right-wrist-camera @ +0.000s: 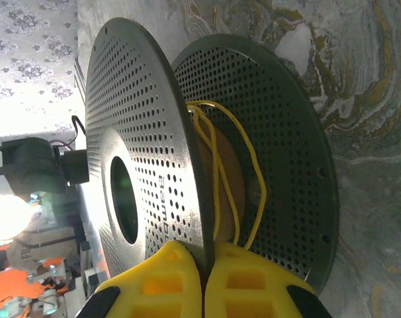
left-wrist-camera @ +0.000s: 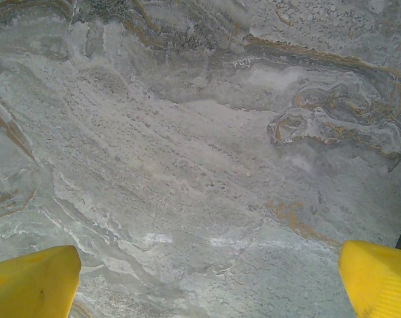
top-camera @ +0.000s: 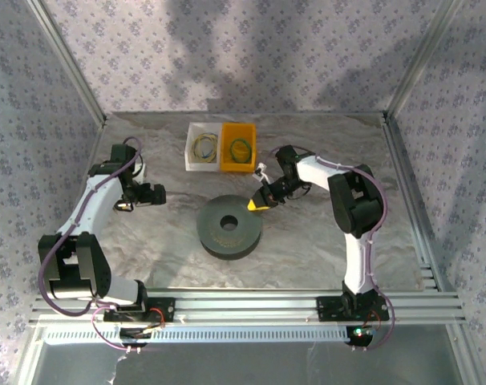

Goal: Wrap the cables

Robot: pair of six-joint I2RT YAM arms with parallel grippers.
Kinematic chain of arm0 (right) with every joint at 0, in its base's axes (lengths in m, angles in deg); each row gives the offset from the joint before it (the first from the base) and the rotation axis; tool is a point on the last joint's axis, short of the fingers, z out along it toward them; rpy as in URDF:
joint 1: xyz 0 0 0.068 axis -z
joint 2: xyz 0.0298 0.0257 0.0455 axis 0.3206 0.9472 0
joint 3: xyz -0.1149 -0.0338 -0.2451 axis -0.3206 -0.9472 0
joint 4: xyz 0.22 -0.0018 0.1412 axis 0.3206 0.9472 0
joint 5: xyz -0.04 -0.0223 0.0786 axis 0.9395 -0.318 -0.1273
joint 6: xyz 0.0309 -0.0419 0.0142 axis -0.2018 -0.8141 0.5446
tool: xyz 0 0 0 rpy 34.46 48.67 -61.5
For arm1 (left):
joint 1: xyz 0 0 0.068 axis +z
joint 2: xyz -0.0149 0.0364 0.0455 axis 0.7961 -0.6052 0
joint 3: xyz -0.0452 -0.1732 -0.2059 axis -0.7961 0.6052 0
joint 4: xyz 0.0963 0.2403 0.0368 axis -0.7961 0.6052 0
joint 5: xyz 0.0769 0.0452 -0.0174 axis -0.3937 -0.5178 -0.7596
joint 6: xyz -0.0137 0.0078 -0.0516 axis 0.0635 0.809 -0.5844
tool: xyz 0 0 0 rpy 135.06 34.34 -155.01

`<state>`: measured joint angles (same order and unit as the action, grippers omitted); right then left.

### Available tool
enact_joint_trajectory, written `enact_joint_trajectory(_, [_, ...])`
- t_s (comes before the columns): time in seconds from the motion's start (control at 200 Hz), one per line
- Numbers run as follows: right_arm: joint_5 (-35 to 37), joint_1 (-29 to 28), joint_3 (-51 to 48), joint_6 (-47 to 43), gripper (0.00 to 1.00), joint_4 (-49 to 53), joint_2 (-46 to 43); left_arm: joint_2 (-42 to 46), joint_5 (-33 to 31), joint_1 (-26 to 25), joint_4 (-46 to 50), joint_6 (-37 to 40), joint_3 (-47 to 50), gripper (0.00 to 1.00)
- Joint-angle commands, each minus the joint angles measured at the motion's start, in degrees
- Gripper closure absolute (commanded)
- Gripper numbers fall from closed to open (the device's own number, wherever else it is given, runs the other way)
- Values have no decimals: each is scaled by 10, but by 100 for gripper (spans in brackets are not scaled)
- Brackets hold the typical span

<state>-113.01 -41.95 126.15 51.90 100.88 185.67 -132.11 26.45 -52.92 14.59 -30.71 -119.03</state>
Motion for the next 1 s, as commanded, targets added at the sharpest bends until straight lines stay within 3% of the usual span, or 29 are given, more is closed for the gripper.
enact_joint_trajectory(0.0, [174, -7, -31, 17, 95, -38, 14, 13, -7, -2, 17, 7, 4, 0])
enact_joint_trajectory(0.13, [181, -8, -12, 9, 69, -9, -1, 9, -5, -2, 17, 4, 6, 0])
enact_joint_trajectory(0.295, [212, -4, 22, -11, 24, 52, -59, 6, -4, -2, 19, 8, 9, 0])
enact_joint_trajectory(0.425, [235, 2, 67, -32, 4, 112, -108, 1, 0, -2, 24, 11, 6, 0])
enact_joint_trajectory(0.59, [302, 2, 162, -61, 0, 170, -135, -7, 5, -2, 30, 16, -2, 0])
enact_joint_trajectory(0.74, [332, -16, 244, -125, 0, 151, -111, -11, 14, -4, 33, 21, -7, 0])
enact_joint_trajectory(0.874, [359, -27, 375, -165, 0, 154, -20, -10, 14, -5, 42, 24, -16, 0])
enact_joint_trajectory(0.994, [375, -31, 509, -181, 10, 168, 82, -9, 14, -7, 48, 23, -25, 0])
